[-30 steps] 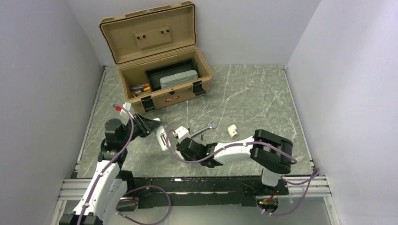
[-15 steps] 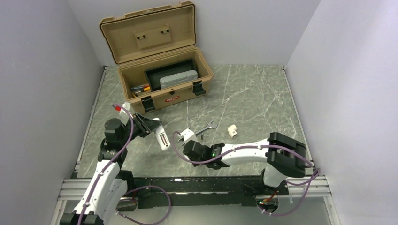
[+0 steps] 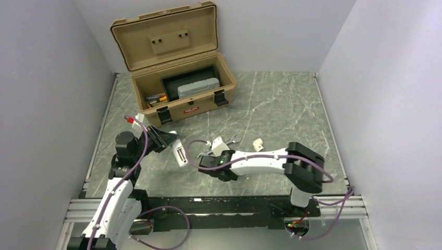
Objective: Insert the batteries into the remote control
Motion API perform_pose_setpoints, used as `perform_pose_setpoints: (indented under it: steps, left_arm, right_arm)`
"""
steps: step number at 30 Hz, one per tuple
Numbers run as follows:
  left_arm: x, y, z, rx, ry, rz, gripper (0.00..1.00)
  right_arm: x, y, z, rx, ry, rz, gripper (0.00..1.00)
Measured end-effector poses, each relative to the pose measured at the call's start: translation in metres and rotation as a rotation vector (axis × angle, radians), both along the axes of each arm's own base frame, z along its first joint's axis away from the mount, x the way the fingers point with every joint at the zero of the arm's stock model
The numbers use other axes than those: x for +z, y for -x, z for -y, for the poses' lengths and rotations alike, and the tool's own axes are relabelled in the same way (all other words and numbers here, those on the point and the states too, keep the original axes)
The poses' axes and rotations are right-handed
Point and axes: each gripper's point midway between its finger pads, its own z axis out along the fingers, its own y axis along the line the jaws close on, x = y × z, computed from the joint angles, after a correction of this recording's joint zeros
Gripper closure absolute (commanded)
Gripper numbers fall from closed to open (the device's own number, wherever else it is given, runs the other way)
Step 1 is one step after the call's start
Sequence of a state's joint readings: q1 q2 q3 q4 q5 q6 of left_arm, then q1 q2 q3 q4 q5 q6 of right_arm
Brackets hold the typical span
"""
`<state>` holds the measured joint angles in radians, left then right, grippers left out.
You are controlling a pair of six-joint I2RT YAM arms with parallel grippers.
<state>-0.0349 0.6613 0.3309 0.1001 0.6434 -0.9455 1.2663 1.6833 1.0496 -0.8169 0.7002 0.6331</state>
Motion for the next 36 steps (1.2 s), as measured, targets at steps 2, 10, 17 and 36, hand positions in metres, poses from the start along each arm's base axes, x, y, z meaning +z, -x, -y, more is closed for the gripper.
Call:
perform_pose_setpoints:
  steps: [2,10,17,36]
  left_arm:
    - [0.0,0.0,0.0,0.001,-0.001,0.0,1.0]
    - [-0.006,-0.001,-0.004,0.013,-0.017,-0.019,1.0]
    - [-0.013,-0.003,-0.008,0.027,-0.023,-0.046,1.0]
    - [-0.014,-0.003,-0.008,0.026,-0.023,-0.05,1.0]
  right_arm:
    - [-0.002,-0.003,0.012,-0.054,0.094,0.02,1.0]
    - [-0.006,-0.007,0.046,-0.158,0.34,0.093,1.0]
    - [-0.001,-0.009,0.049,-0.158,0.357,0.112,0.95]
    - [-0.005,-0.003,0.022,-0.139,0.063,0.064,0.45]
